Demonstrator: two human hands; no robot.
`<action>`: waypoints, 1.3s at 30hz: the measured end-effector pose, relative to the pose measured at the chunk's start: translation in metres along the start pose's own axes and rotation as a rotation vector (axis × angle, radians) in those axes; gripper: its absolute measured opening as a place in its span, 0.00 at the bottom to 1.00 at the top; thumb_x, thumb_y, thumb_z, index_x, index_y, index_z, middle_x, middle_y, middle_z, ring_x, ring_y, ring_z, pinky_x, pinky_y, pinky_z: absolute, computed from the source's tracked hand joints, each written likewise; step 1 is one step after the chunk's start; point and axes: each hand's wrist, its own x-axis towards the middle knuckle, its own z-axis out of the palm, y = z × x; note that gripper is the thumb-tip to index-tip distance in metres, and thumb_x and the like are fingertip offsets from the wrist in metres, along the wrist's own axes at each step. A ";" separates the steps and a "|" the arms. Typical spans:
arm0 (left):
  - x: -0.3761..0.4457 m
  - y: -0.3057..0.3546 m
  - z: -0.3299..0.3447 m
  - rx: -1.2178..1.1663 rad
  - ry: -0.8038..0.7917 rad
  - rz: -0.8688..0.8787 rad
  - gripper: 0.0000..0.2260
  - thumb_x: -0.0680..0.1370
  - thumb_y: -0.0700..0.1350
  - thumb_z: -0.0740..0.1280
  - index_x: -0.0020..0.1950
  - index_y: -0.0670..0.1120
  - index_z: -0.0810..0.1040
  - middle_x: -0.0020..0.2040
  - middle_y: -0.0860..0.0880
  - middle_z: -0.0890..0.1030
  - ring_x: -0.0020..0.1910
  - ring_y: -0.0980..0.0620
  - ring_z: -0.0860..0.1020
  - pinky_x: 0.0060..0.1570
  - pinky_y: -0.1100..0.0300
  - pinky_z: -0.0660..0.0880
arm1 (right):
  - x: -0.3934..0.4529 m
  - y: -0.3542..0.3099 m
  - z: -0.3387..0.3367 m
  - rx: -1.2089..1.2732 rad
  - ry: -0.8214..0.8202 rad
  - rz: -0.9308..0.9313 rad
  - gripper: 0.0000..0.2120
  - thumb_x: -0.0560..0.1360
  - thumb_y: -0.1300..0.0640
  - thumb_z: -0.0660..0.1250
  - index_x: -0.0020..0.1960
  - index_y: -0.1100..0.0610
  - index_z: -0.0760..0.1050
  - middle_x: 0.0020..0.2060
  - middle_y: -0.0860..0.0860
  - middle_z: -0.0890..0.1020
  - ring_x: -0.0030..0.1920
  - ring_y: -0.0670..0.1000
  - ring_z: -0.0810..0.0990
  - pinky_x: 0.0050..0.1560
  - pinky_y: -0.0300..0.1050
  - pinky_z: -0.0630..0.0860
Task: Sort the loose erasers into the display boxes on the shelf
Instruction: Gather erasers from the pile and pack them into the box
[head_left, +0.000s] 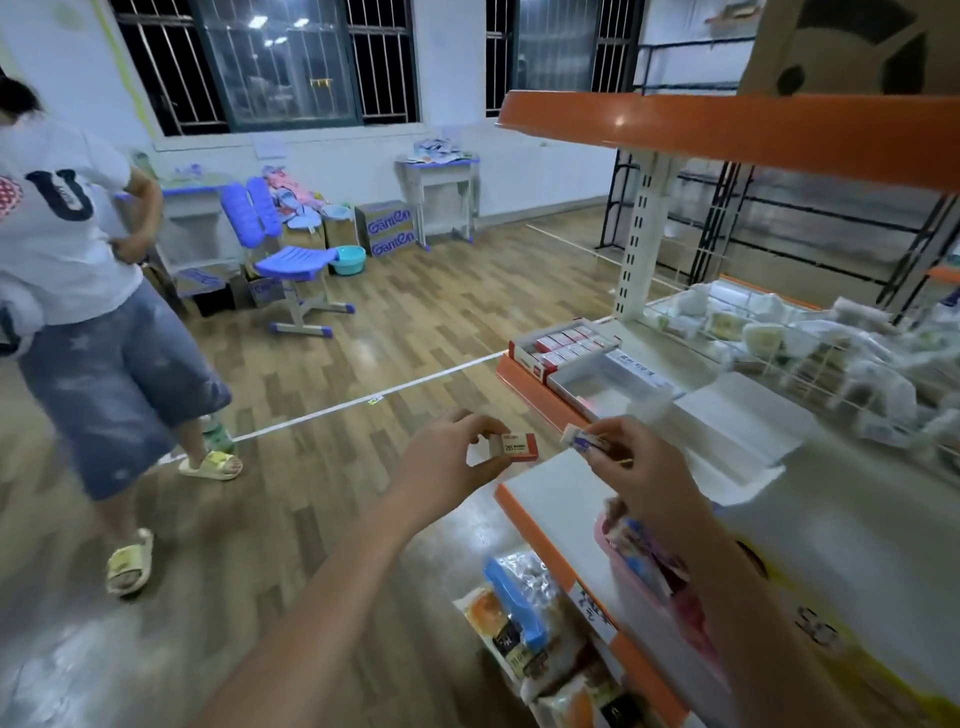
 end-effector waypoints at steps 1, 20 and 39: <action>0.013 -0.008 0.000 -0.009 0.004 0.006 0.12 0.73 0.50 0.71 0.56 0.52 0.79 0.49 0.57 0.76 0.46 0.59 0.73 0.39 0.74 0.64 | 0.015 0.000 0.004 -0.026 -0.005 -0.005 0.07 0.74 0.62 0.67 0.52 0.55 0.75 0.40 0.43 0.80 0.39 0.37 0.77 0.37 0.23 0.69; 0.266 -0.099 0.055 -0.060 -0.319 0.263 0.12 0.73 0.47 0.72 0.56 0.49 0.80 0.52 0.50 0.77 0.49 0.51 0.75 0.48 0.53 0.75 | 0.200 0.054 0.005 -0.174 0.185 0.266 0.09 0.74 0.58 0.68 0.53 0.50 0.77 0.46 0.48 0.81 0.49 0.46 0.79 0.42 0.30 0.70; 0.340 -0.121 0.076 0.048 -0.675 0.646 0.15 0.74 0.53 0.68 0.59 0.52 0.75 0.59 0.53 0.74 0.60 0.54 0.68 0.51 0.64 0.63 | 0.233 0.045 0.044 -0.199 0.460 0.501 0.07 0.75 0.58 0.67 0.51 0.48 0.74 0.47 0.44 0.79 0.48 0.39 0.76 0.40 0.25 0.69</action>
